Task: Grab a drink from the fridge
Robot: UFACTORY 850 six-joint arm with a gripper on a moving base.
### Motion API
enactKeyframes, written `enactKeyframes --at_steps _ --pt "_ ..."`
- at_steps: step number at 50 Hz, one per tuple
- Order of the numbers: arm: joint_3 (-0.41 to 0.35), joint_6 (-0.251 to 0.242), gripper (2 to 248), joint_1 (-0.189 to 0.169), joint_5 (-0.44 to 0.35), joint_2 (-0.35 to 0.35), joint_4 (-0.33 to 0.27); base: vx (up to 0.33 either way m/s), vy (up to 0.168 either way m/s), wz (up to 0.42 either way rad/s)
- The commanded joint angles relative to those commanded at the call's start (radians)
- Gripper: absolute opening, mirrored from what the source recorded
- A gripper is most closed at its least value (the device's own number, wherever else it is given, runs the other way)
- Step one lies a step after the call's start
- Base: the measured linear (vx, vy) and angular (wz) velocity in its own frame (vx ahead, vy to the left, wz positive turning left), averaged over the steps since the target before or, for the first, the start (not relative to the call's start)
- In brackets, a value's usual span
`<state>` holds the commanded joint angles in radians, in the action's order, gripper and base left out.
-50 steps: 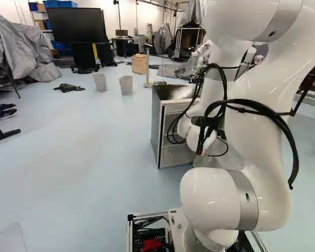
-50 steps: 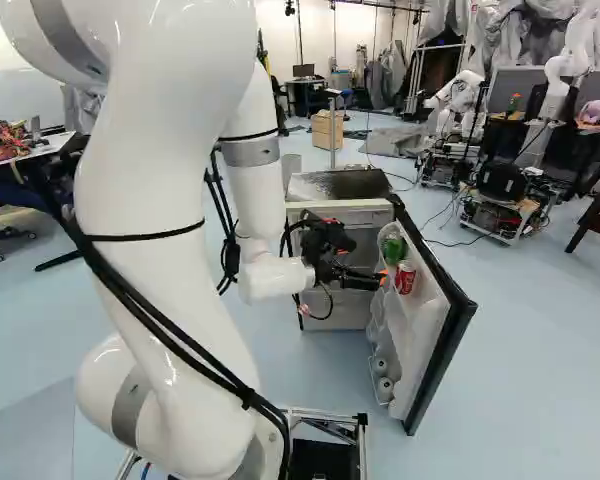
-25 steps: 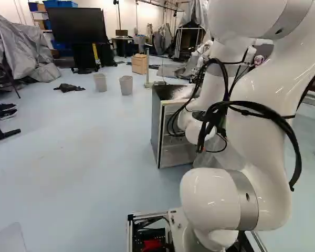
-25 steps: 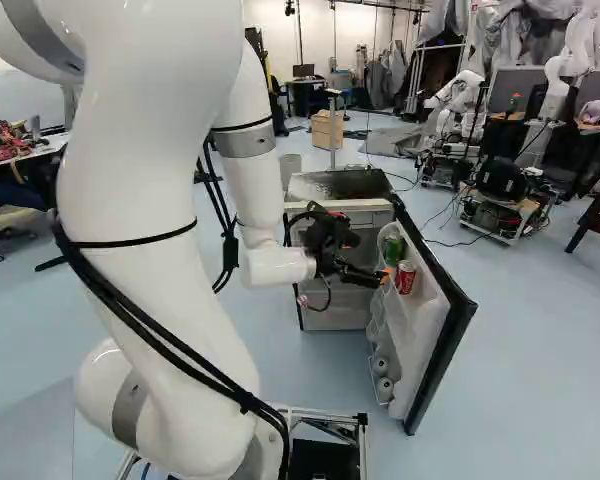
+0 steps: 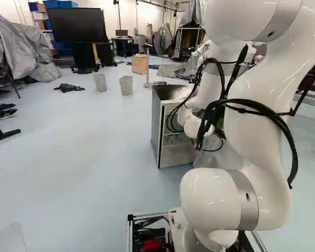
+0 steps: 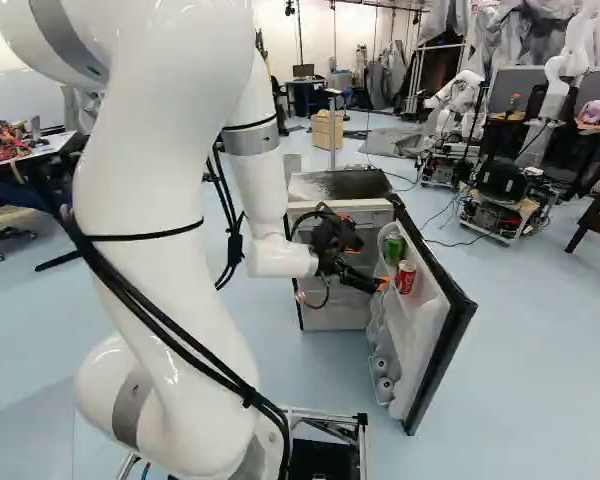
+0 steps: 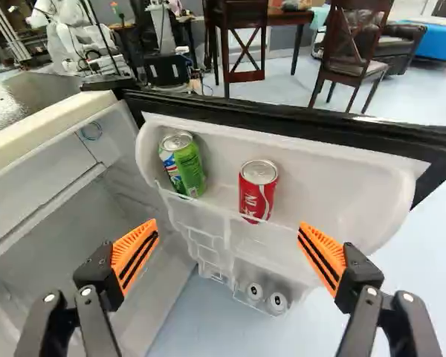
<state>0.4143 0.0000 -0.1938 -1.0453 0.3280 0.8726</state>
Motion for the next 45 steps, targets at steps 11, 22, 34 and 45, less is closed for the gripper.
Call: enactKeyframes --at_steps 11,22,34,45 --pt "0.031 0.000 247 -0.008 0.026 0.022 0.054 0.000 0.000 0.000" --pt "0.061 0.000 247 -0.019 0.046 0.044 0.102 0.000 0.000 0.000" --pt "0.088 0.000 247 -0.018 0.049 0.058 0.111 0.000 0.000 0.000" --pt "0.101 0.000 247 -0.014 0.049 0.038 0.111 0.000 0.000 0.000"
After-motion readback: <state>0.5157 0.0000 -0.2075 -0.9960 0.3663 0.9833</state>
